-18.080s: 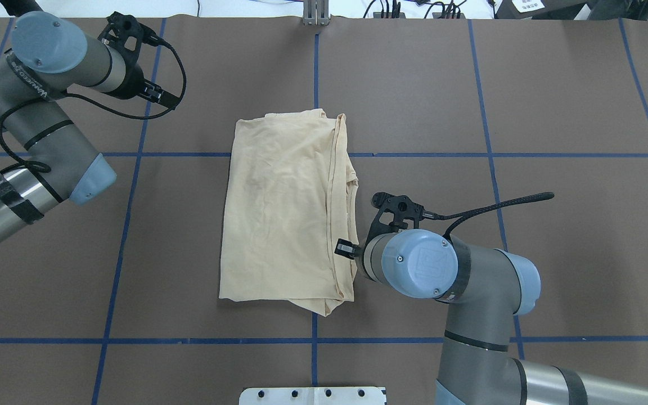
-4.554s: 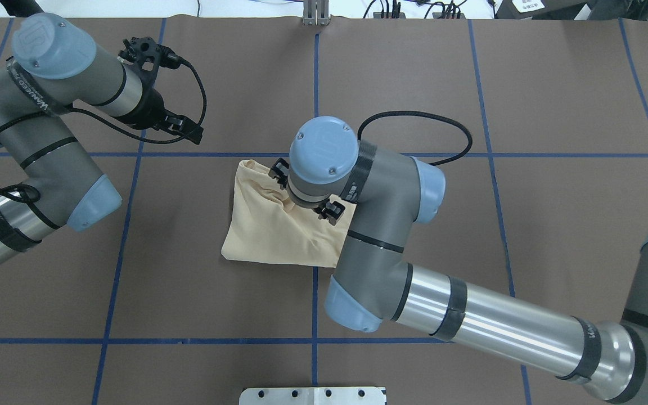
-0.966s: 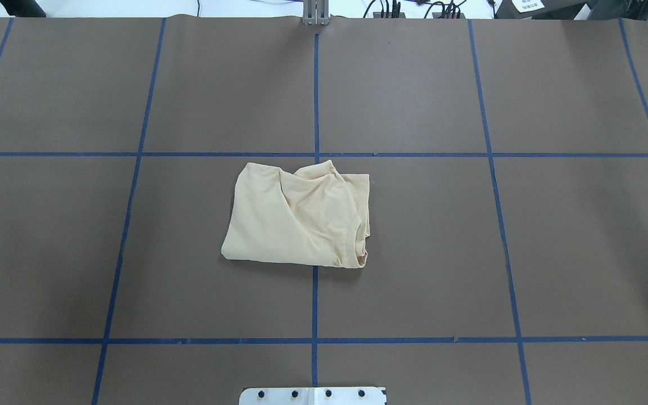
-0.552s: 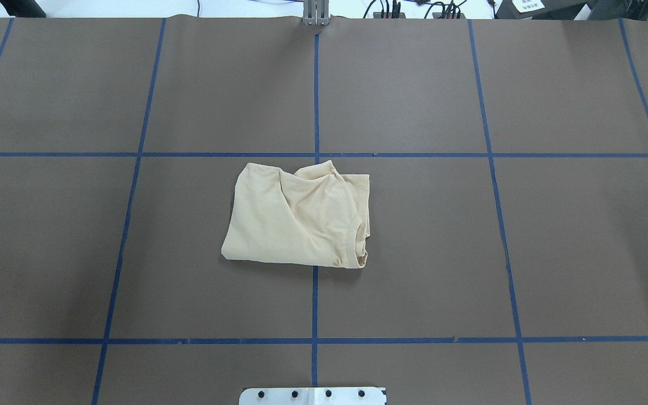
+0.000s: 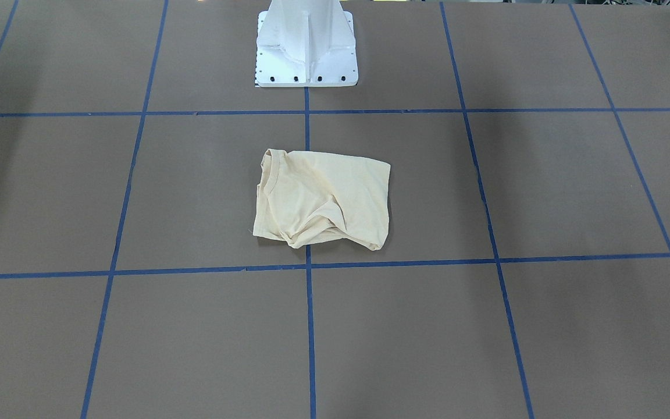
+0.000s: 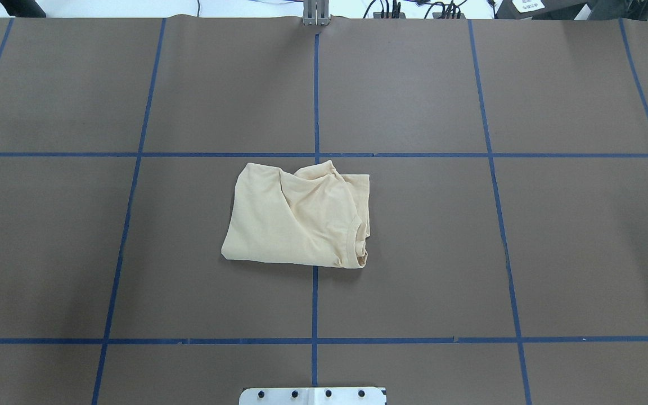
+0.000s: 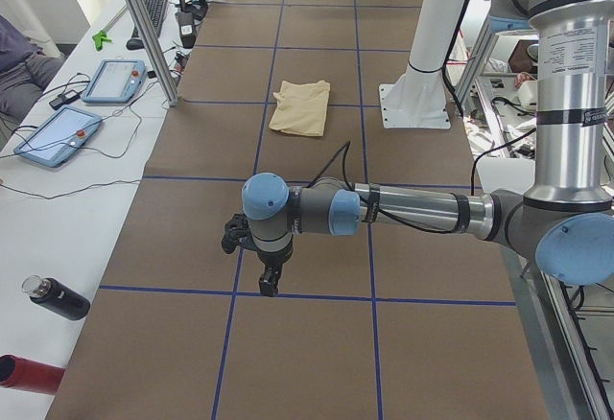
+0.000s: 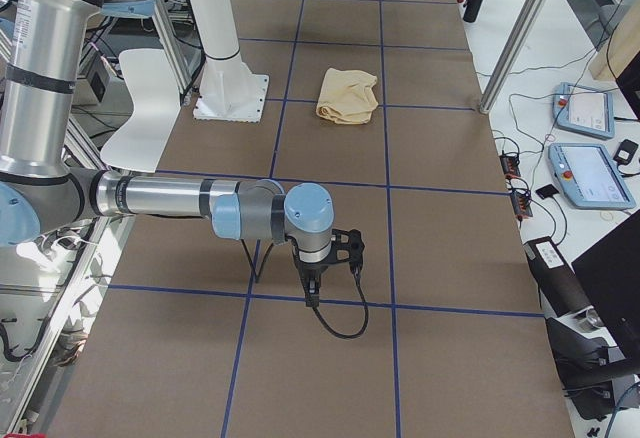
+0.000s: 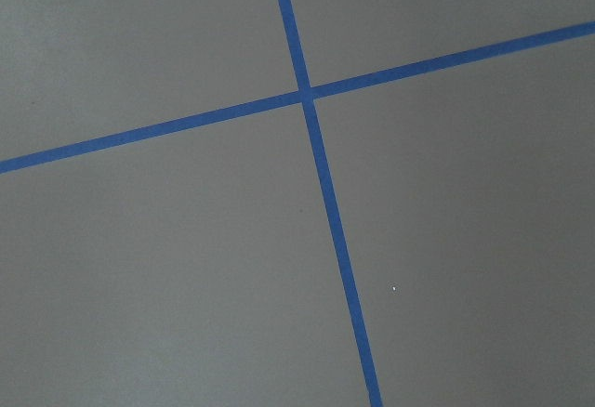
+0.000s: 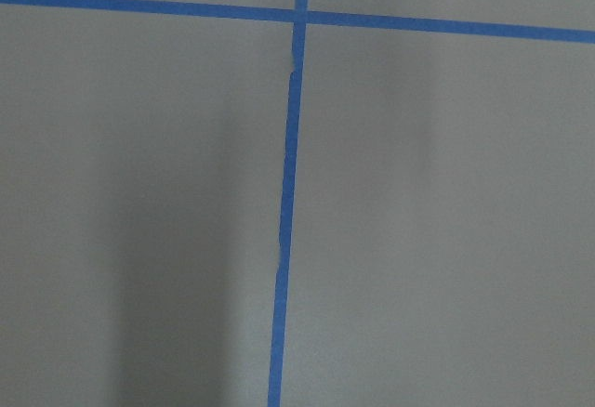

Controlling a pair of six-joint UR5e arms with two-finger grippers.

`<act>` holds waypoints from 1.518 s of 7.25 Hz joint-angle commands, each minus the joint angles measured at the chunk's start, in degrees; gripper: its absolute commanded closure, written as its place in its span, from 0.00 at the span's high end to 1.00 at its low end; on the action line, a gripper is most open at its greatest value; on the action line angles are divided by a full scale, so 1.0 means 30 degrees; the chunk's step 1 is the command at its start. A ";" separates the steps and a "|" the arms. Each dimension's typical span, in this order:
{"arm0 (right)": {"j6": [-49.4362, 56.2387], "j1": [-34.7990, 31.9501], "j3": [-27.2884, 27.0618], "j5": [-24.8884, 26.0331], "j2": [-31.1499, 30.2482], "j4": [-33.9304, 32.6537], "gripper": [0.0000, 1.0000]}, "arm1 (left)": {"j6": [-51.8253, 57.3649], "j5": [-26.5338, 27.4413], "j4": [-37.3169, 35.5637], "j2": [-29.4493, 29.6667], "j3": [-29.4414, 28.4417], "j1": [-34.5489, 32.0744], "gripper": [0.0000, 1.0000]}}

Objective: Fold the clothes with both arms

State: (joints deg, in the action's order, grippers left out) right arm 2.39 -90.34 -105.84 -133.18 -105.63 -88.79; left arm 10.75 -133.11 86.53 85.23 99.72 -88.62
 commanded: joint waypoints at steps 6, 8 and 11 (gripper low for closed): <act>-0.0092 -0.0005 -0.0082 -0.0256 0.0113 0.0009 1.00 | 0.0049 0.0250 0.0102 0.0007 0.0745 0.0067 1.00; -0.0092 -0.0005 -0.0199 -0.0607 0.0084 0.0008 1.00 | 0.0049 0.0075 0.0131 0.0007 0.0774 0.0067 1.00; -0.0151 -0.0005 -0.0345 -0.0637 0.0113 -0.0021 1.00 | 0.0020 0.0133 0.0102 0.0007 0.0745 0.0067 1.00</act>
State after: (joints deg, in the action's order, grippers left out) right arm 1.98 -90.35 -106.58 -134.98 -105.31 -88.79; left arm 10.88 -132.75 86.81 85.22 101.90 -88.42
